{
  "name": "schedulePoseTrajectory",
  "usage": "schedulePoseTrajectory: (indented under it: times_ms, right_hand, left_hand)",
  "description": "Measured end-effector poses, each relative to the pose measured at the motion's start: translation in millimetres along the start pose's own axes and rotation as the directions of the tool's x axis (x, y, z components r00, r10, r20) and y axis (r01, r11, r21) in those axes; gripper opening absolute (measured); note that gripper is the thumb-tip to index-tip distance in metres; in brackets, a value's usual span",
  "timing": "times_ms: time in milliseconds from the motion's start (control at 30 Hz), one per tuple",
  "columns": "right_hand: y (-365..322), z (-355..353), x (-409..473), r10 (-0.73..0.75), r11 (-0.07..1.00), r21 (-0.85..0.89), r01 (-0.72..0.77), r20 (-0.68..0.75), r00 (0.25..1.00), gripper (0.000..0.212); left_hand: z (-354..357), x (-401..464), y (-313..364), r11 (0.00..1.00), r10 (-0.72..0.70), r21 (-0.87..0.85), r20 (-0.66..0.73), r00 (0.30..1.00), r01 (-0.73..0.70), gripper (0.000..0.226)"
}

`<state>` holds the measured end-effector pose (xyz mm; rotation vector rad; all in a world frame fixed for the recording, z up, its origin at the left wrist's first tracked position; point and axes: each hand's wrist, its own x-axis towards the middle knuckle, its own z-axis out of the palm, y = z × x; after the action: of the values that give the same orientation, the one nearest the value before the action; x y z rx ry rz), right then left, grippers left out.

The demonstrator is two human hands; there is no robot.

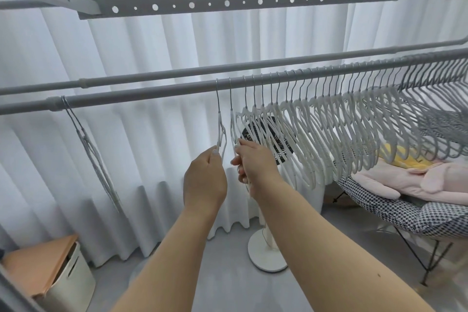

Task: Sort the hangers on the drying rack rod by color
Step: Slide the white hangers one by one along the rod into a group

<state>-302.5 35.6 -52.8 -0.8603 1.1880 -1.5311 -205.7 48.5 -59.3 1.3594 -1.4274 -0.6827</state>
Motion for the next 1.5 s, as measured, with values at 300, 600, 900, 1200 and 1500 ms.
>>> schedulePoseTrajectory:
  times_ms: [300, 600, 900, 1200, 1500]
  right_hand:
    - [-3.8, -6.1, -0.9, -0.001, 1.000, -0.024, 0.001, -0.013, 1.000, 0.022]
    - [-6.8, -9.1, -2.6, 0.003, 0.999, -0.034, -0.004, -0.029, 1.000, 0.024]
    - [-8.0, -12.3, -2.9, 0.006, 0.999, -0.042, -0.007, -0.020, 1.000, 0.021]
    - [-9.1, -14.9, -3.9, 0.012, 0.999, -0.048, -0.012, -0.002, 1.000, 0.025]
    - [-2.8, -14.7, 2.4, -0.005, 0.997, -0.076, 0.004, -0.015, 1.000, 0.038]
  left_hand:
    - [7.0, -0.7, 3.8, 1.000, 0.024, -0.001, 0.022, 0.999, -0.024, 0.038]
    - [10.8, 1.0, 4.4, 1.000, 0.010, 0.008, 0.033, 0.999, -0.011, 0.034]
    - [11.6, 0.2, 6.1, 0.999, 0.023, 0.022, 0.030, 0.999, -0.023, 0.033]
    - [13.3, -0.7, 6.6, 1.000, 0.008, 0.026, 0.042, 0.999, -0.009, 0.039]
    - [11.2, -3.1, 6.7, 0.998, 0.004, 0.068, 0.038, 0.999, -0.006, 0.039]
